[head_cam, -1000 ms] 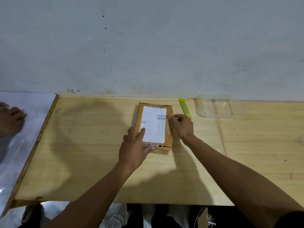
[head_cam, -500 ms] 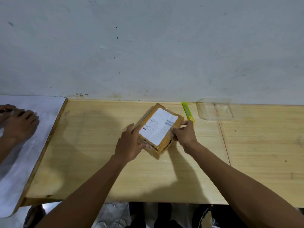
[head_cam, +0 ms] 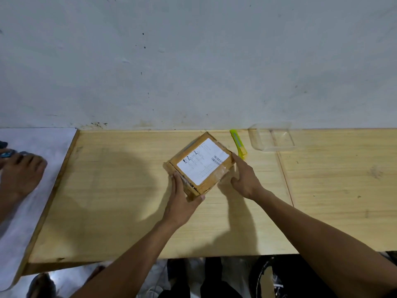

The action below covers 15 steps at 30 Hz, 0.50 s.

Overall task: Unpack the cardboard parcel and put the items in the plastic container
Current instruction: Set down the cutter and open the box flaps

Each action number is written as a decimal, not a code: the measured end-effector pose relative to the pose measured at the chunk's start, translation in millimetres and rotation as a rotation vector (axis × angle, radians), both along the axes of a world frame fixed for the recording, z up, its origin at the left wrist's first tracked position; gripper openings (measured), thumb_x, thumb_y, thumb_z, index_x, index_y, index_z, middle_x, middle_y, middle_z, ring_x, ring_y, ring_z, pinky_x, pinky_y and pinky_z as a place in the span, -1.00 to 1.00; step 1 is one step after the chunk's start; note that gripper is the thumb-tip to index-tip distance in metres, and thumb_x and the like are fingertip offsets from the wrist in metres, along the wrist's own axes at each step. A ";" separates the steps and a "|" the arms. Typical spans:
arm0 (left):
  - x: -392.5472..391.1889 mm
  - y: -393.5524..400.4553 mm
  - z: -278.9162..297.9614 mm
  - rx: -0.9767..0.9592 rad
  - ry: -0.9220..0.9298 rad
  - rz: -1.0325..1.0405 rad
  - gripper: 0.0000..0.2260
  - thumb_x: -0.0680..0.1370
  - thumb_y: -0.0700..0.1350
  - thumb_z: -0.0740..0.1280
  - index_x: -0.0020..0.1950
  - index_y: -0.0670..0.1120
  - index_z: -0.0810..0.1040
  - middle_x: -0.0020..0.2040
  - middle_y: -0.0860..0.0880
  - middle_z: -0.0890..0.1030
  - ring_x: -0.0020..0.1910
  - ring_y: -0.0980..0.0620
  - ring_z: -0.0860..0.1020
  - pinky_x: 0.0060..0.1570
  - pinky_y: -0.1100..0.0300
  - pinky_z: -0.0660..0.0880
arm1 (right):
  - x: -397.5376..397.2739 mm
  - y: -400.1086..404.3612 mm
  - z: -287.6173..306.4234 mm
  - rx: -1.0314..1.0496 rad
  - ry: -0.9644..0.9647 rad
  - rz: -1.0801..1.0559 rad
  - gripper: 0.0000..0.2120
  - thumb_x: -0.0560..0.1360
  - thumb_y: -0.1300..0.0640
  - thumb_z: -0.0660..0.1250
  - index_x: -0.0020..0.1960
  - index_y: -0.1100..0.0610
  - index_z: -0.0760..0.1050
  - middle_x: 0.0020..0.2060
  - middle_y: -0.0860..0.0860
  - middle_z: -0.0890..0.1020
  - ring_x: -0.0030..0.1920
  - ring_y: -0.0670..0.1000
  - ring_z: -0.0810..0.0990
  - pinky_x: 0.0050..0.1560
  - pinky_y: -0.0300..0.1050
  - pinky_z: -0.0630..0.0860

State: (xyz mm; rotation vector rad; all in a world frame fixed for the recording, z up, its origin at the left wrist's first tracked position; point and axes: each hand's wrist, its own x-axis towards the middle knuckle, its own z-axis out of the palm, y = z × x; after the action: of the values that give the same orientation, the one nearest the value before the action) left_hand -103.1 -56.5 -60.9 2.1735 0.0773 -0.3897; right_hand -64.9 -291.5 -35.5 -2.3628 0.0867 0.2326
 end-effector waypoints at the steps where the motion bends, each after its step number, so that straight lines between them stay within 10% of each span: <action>1: 2.6 2.1 -0.1 -0.004 0.001 -0.008 0.06 0.43 0.17 0.45 0.56 -0.04 -0.31 0.58 0.08 -0.27 0.54 0.18 -0.24 0.49 0.23 -0.09 | -1.5 0.4 -0.6 0.024 -0.009 -0.028 -0.23 0.37 0.37 0.33 0.54 0.15 0.17 0.43 0.12 0.39 0.43 0.14 0.33 0.33 -0.23 0.20; 12: 29.8 56.1 17.4 -0.024 -0.033 -0.168 -0.19 0.49 -0.22 0.44 0.59 0.03 0.02 0.42 0.27 0.12 0.41 0.31 0.20 0.36 0.31 0.28 | -64.8 24.3 -10.9 -0.071 -0.005 -0.071 -0.60 0.50 -0.02 0.37 0.25 0.06 0.32 0.11 -0.01 0.47 -0.05 0.05 0.55 -0.11 -0.04 0.48; 15: 28.8 57.2 15.5 -0.048 -0.029 -0.175 -0.16 0.46 -0.20 0.47 0.58 0.03 0.03 0.36 0.38 0.16 0.20 0.63 0.26 0.19 0.56 0.27 | -70.4 31.0 -9.2 -0.289 -0.094 0.016 -0.56 0.48 -0.10 0.36 0.28 0.00 0.35 0.13 0.00 0.48 0.07 0.10 0.50 -0.01 0.03 0.47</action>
State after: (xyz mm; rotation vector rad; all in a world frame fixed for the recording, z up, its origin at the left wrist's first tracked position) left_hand -74.3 0.7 -45.4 2.1447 -0.1378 -0.4542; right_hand -135.3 -260.5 -44.7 -2.6586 0.0593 0.1218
